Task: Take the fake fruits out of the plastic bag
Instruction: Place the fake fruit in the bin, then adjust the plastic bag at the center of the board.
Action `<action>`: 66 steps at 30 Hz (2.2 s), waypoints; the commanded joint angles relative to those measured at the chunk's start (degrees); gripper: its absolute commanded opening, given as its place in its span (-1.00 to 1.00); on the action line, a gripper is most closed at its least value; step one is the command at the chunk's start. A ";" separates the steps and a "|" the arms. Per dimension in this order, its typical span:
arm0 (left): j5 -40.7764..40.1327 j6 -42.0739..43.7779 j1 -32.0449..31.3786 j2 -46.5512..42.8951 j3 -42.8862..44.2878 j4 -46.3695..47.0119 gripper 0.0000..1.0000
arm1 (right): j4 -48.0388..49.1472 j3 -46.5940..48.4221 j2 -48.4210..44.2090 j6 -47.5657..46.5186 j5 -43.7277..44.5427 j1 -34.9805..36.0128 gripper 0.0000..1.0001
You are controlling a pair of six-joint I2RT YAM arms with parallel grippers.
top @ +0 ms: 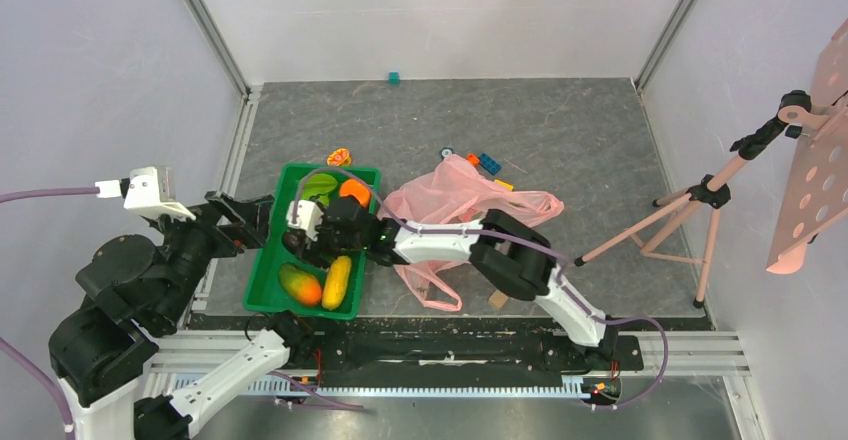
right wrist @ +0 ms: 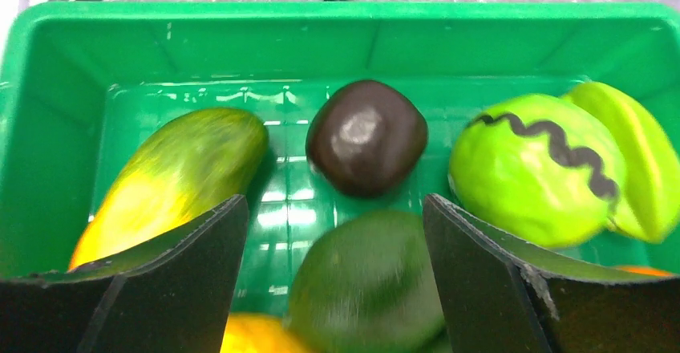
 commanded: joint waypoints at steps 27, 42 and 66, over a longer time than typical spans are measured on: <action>22.45 -14.34 -0.23 27.77 -26.55 31.29 0.99 | -2.70 -77.42 -90.41 33.82 44.38 -5.32 0.70; 17.15 -14.98 -2.75 50.01 -27.53 40.38 0.91 | -7.48 -81.81 -99.53 35.27 43.00 -6.00 0.71; 15.97 -8.08 -15.43 43.48 -14.76 37.60 -0.96 | -3.34 -84.21 -101.14 32.80 38.04 -6.01 0.72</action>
